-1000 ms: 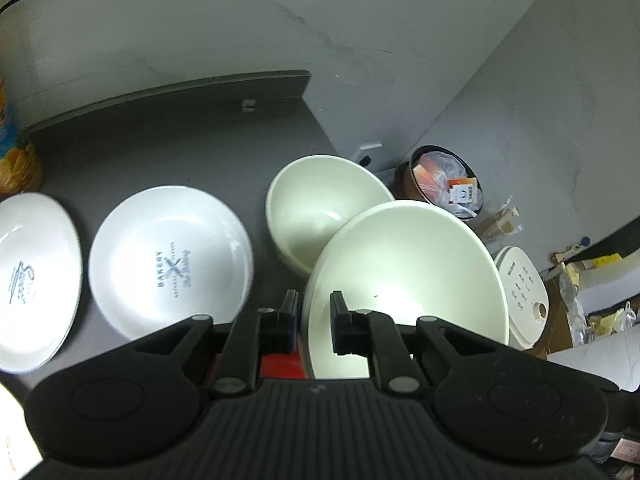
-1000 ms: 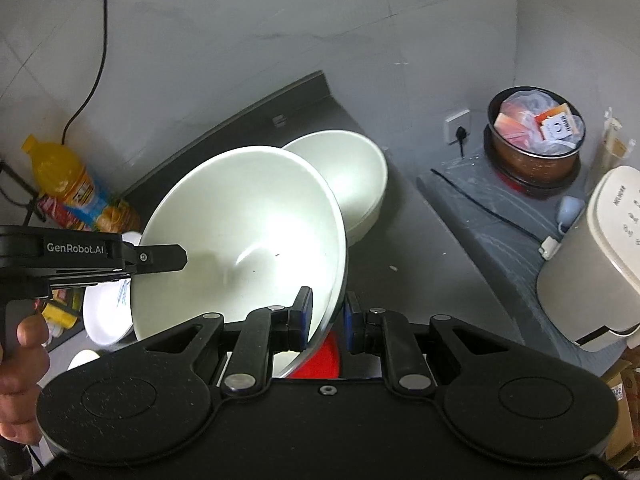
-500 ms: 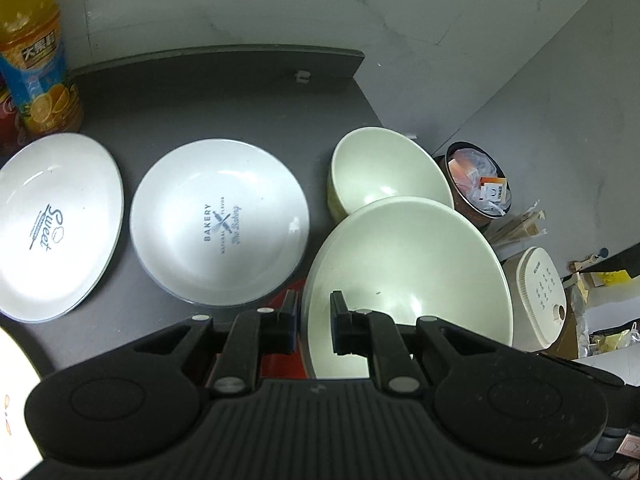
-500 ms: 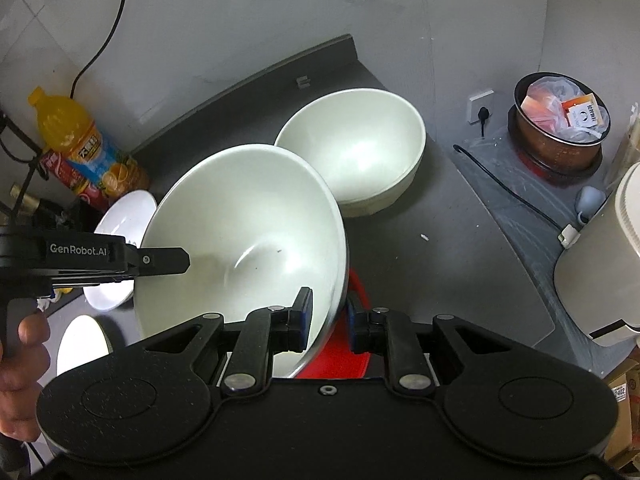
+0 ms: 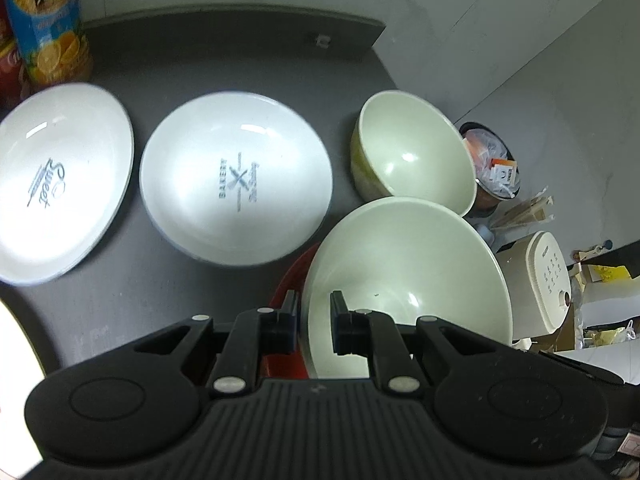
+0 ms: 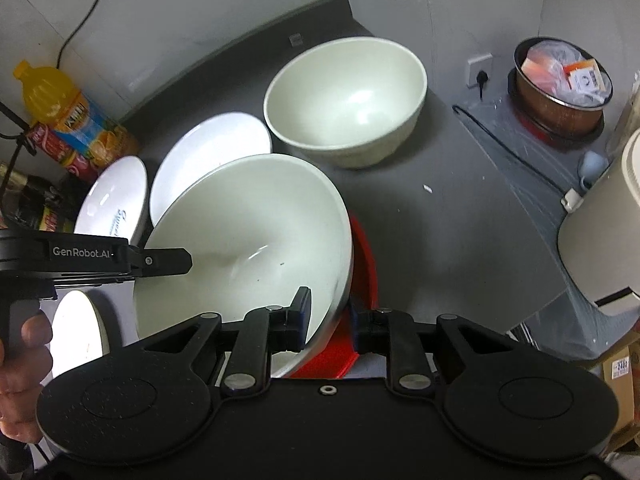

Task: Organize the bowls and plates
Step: 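Lift the large cream bowl and lower it into the red bowl, open right gripper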

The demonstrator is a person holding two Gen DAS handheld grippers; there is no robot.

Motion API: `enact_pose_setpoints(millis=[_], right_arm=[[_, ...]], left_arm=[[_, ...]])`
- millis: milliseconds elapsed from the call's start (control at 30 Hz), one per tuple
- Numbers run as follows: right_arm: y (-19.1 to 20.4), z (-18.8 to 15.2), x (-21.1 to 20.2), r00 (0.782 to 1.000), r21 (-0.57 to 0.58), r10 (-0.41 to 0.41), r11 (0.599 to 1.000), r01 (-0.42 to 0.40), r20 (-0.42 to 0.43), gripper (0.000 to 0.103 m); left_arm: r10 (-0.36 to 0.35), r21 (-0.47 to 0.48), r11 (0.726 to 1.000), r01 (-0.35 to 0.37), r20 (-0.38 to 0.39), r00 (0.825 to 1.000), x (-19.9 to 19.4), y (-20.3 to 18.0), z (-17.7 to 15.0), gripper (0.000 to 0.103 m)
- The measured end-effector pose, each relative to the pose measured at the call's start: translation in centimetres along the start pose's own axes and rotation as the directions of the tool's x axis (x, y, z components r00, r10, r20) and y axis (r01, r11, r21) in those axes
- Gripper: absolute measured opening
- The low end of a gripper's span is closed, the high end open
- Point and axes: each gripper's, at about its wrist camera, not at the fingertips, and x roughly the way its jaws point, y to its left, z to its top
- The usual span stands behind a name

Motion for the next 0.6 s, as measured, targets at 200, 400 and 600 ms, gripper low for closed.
enact_pose_setpoints(millis=[200, 400, 600], right_arm=[[-0.3, 0.1, 0.5, 1.0, 0.028, 0.01, 1.0, -0.01, -0.004, 0.028], [-0.5, 0.2, -0.1, 1.0, 0.047, 0.022, 0.999, -0.022, 0.001, 0.034], [-1.0, 0.3, -0.9, 0.999, 0.06, 0.023, 0.998, -0.026, 0.043, 0.043]], left_arm=[[0.013, -0.013, 1.0, -0.013, -0.037, 0.999, 1.1, 0.5, -0.4, 0.013], [0.009, -0.011, 1.0, -0.01, -0.073, 0.997, 1.7, 0.5, -0.2, 0.016], [0.014, -0.022, 1.0, -0.016, -0.095, 0.995, 1.0, 0.6, 0.0, 0.017]])
